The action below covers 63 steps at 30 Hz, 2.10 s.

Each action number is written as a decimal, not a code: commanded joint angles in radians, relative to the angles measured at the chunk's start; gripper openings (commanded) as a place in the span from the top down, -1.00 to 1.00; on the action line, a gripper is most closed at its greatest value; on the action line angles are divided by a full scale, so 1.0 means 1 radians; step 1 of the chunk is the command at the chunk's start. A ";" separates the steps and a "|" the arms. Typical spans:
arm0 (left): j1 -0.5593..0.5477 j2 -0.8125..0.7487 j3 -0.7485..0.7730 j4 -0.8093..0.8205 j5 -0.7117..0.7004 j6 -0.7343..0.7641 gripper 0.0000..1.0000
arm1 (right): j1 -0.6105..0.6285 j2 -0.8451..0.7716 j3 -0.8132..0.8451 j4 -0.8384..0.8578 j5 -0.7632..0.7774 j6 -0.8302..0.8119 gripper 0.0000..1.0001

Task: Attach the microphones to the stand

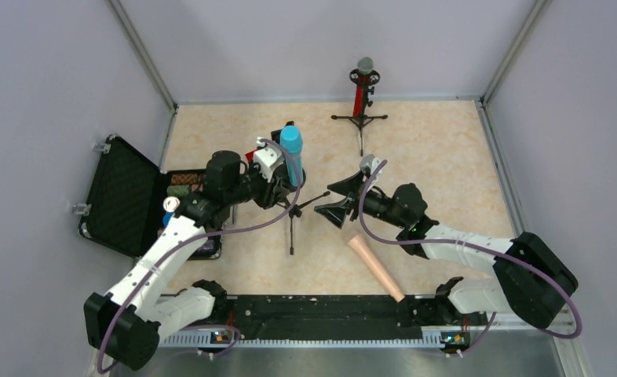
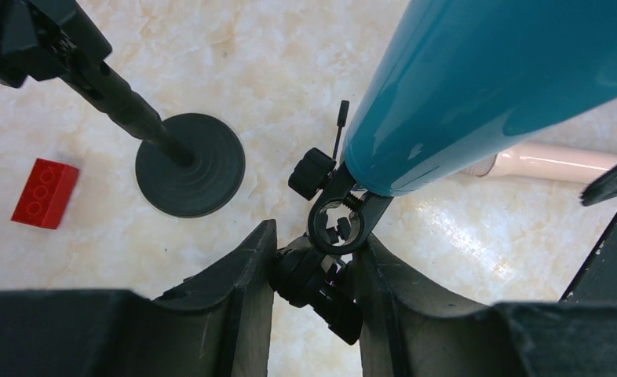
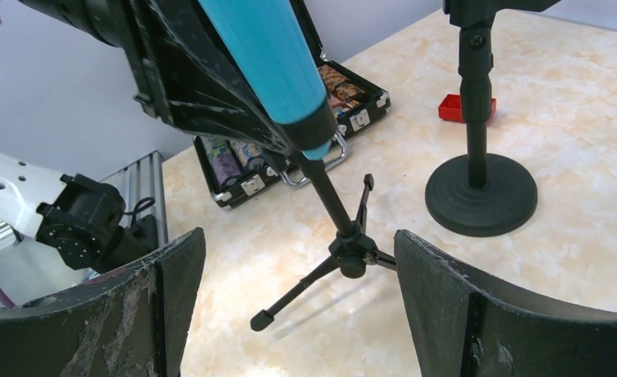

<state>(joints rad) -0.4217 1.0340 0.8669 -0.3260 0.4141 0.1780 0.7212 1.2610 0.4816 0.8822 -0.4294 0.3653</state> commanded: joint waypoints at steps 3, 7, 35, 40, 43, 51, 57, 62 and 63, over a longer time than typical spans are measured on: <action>-0.019 -0.072 0.142 0.026 0.029 -0.060 1.00 | 0.012 0.006 0.009 0.049 0.029 -0.035 -0.75; -0.051 -0.075 0.189 0.018 0.033 -0.100 1.00 | 0.060 0.011 0.047 0.017 0.074 -0.044 -0.75; -0.213 -0.112 0.308 0.140 -0.056 -0.285 1.00 | 0.231 0.219 0.173 -0.191 0.354 -0.347 0.47; -0.212 -0.137 0.316 0.146 -0.175 -0.298 1.00 | 0.233 0.229 0.179 -0.233 0.385 -0.348 1.00; -0.212 -0.152 0.315 0.143 -0.263 -0.318 1.00 | 0.233 0.231 0.169 -0.224 0.403 -0.333 1.00; -0.212 -0.176 0.320 0.164 -0.319 -0.295 1.00 | 0.233 0.245 0.161 -0.235 0.405 -0.322 1.00; -0.212 -0.181 0.357 0.180 -0.280 -0.264 1.00 | 0.233 0.267 0.165 -0.255 0.371 -0.318 1.00; -0.212 -0.194 0.390 0.197 -0.272 -0.267 1.00 | 0.233 0.280 0.161 -0.255 0.360 -0.317 1.00; -0.211 -0.199 0.394 0.204 -0.273 -0.267 1.00 | 0.233 0.280 0.159 -0.254 0.358 -0.317 1.00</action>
<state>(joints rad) -0.6430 0.9501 1.1133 -0.4164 0.1627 -0.1089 0.9741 1.4960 0.6647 0.7902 -0.1501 -0.0200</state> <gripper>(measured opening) 0.412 0.149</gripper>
